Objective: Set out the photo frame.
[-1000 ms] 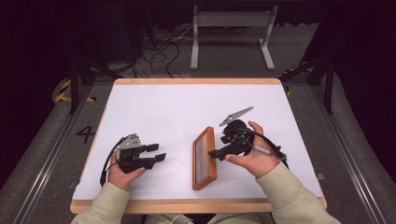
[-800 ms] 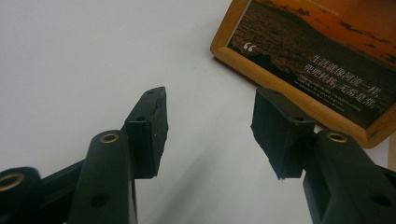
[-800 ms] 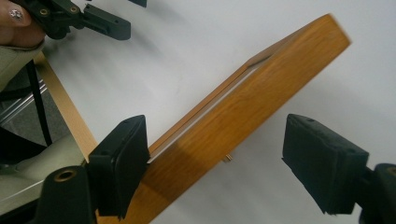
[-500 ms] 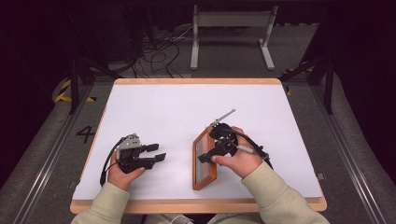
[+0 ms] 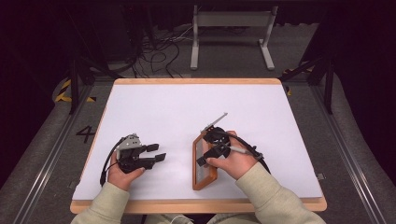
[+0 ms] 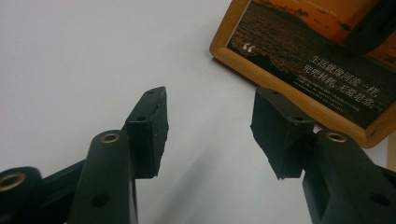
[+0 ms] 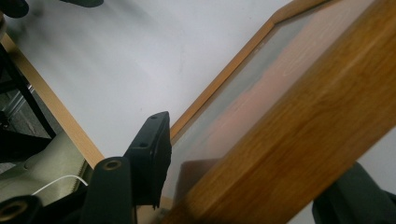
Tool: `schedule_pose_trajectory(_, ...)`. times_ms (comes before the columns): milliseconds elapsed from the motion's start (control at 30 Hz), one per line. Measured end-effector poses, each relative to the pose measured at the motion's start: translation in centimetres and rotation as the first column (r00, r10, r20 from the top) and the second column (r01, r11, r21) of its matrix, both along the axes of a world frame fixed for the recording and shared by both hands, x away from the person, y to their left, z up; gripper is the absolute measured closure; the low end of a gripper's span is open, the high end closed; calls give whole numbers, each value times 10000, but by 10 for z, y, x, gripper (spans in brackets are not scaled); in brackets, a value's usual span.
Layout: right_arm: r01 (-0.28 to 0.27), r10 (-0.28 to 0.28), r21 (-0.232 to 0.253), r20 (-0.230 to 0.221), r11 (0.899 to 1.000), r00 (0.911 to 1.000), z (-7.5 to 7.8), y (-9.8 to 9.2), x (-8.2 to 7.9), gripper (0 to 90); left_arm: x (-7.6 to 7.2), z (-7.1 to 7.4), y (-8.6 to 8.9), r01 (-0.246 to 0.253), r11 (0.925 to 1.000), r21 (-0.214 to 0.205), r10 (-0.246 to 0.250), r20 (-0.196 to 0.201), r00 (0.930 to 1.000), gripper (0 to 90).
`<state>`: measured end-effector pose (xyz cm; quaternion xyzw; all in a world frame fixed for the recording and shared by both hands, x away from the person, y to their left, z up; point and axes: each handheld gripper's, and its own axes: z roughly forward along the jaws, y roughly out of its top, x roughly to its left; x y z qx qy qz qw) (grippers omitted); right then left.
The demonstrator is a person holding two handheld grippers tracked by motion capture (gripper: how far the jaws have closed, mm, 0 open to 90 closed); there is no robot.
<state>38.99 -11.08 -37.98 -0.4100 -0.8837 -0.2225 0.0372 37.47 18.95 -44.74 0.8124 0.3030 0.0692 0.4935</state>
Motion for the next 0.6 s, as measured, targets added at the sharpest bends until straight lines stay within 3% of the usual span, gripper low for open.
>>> schedule_pose_trajectory(233, 46, -46, -199, -4, 9998, 10000, 1, 2, -1, 467, 0, 0, 0, 26, 10000, 4, -26, 8, 10000, 466)
schedule_pose_trajectory(600, 614, -618, -373, -93, 9974, 9980, 3, 2, -1, 548, 0, 0, 0, -24, 10000, -44, 24, -6, 10000, 466)
